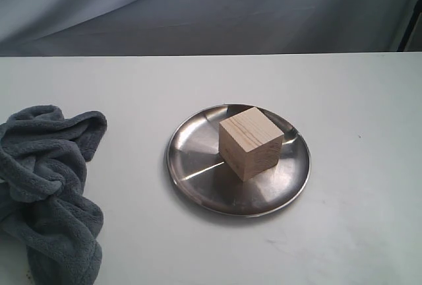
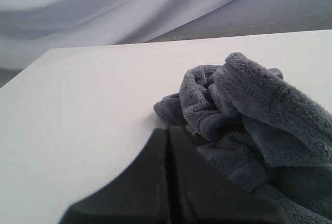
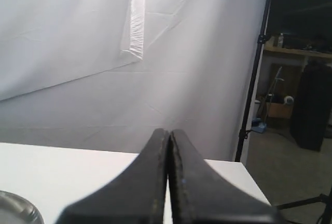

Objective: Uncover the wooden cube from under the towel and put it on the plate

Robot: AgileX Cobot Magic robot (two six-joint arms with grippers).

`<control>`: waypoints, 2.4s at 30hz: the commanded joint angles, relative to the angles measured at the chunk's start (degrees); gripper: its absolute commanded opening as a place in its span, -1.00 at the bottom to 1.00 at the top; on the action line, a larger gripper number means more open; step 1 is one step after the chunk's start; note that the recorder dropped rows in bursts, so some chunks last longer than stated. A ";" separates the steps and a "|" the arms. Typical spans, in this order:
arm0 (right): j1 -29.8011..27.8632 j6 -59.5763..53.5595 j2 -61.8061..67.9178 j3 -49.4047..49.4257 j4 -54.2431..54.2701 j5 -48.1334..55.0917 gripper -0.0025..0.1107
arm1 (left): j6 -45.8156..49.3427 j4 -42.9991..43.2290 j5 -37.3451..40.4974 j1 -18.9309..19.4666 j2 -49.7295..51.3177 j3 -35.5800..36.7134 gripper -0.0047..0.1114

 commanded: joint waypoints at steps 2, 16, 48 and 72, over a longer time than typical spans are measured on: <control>-0.04 0.32 0.14 1.76 -4.95 -0.75 -0.96 | -0.14 -0.26 -0.73 0.08 -0.20 0.29 -0.92; -0.04 1.41 -4.99 1.76 -4.95 8.48 -0.96 | -0.14 -0.26 -0.73 0.08 -0.20 0.29 -0.92; -0.02 2.18 -16.20 1.76 0.68 35.98 -0.96 | -0.14 -0.26 -1.42 0.08 -0.20 0.29 -0.92; -0.02 2.18 -16.20 1.76 1.30 35.97 -0.96 | -0.14 -0.26 -1.42 0.08 -0.20 0.29 -0.92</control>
